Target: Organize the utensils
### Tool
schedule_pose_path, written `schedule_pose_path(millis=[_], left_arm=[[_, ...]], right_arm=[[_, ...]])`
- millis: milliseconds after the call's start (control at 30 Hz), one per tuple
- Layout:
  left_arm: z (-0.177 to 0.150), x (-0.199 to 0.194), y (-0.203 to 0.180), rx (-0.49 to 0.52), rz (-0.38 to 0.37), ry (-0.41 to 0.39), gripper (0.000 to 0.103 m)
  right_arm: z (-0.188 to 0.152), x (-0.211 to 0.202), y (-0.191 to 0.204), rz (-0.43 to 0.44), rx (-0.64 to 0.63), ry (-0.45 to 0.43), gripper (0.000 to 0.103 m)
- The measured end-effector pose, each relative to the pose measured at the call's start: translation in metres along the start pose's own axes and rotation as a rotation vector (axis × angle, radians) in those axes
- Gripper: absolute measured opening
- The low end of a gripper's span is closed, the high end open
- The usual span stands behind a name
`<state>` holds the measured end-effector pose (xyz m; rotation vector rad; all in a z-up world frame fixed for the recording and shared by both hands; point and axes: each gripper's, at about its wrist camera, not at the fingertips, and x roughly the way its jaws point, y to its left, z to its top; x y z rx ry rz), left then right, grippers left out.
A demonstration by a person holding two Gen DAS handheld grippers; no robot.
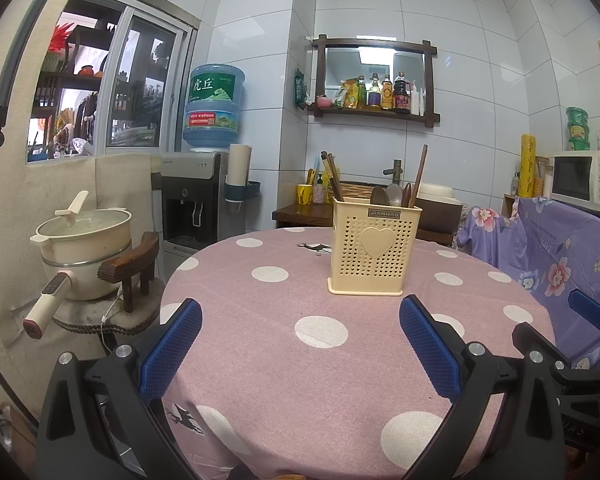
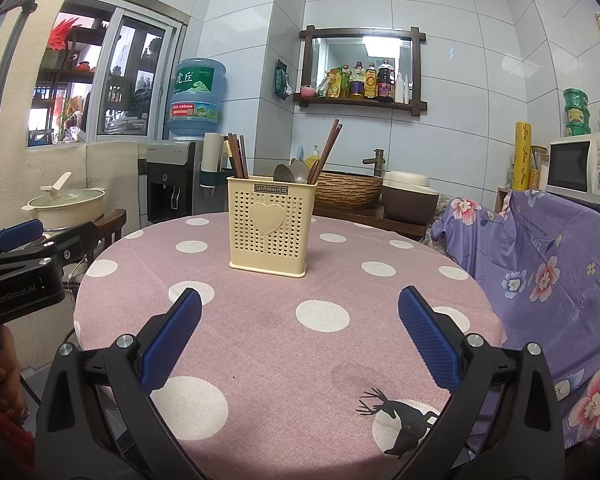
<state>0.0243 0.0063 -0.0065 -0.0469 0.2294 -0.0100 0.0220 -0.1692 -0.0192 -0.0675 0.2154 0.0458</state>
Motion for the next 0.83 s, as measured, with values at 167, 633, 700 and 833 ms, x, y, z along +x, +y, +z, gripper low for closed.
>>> schedule_pose_path(millis=[167,633,700,833], left_arm=[[0.0003,0.0001,-0.0001,0.001,0.000,0.000,0.098],[-0.0042,-0.0010,0.0005,-0.005,0.005,-0.006,0.098],[-0.0042,-0.0012,0.0002,-0.004,0.004,-0.006,0.098],[-0.0043,-0.0016,-0.0002,-0.004,0.003,-0.006,0.098]], right_arm=[[-0.0008,-0.0002,0.0002,0.001,0.000,0.001,0.097],[-0.0006,-0.0001,-0.0003,0.002,0.000,0.001,0.097],[-0.0008,-0.0001,-0.0003,0.002,0.000,0.001,0.097],[-0.0010,-0.0009,0.0001,0.002,0.000,0.000,0.097]])
